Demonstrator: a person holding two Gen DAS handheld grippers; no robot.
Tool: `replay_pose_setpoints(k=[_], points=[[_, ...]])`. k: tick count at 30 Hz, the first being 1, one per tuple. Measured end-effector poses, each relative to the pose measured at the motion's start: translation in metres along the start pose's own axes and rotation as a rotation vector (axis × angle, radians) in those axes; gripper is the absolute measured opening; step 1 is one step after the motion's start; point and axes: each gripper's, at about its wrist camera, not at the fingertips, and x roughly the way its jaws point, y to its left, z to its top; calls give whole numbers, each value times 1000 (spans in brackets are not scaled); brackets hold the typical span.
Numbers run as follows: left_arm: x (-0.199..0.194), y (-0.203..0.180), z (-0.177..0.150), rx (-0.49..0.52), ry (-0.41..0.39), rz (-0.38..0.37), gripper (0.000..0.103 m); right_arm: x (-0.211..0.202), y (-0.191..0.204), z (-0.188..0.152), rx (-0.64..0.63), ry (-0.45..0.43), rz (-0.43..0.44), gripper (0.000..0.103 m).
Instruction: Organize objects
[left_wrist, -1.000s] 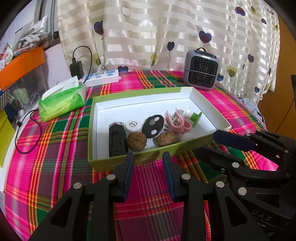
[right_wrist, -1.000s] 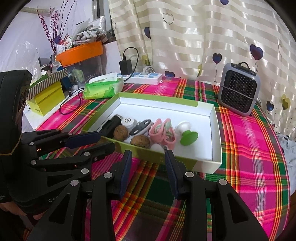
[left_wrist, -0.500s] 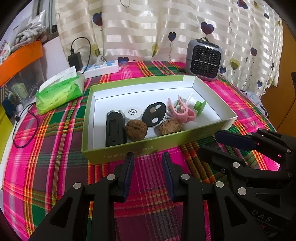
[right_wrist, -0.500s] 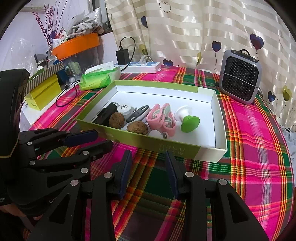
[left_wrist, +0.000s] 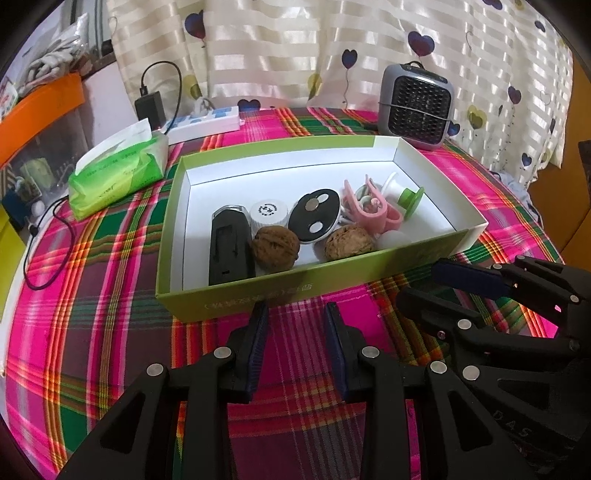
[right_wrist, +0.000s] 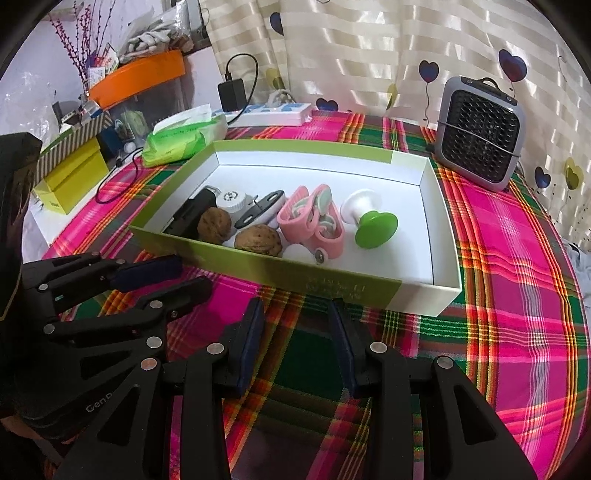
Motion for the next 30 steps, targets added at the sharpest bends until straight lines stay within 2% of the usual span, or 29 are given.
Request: replay_pose_setpoints(k=[11,30], points=[[1,2,0,-4,1,38,29,7,5,3,-44,24,-59,39],[2,2,1,-4,2,37,29,7,4,3,-43,24,-57,39]])
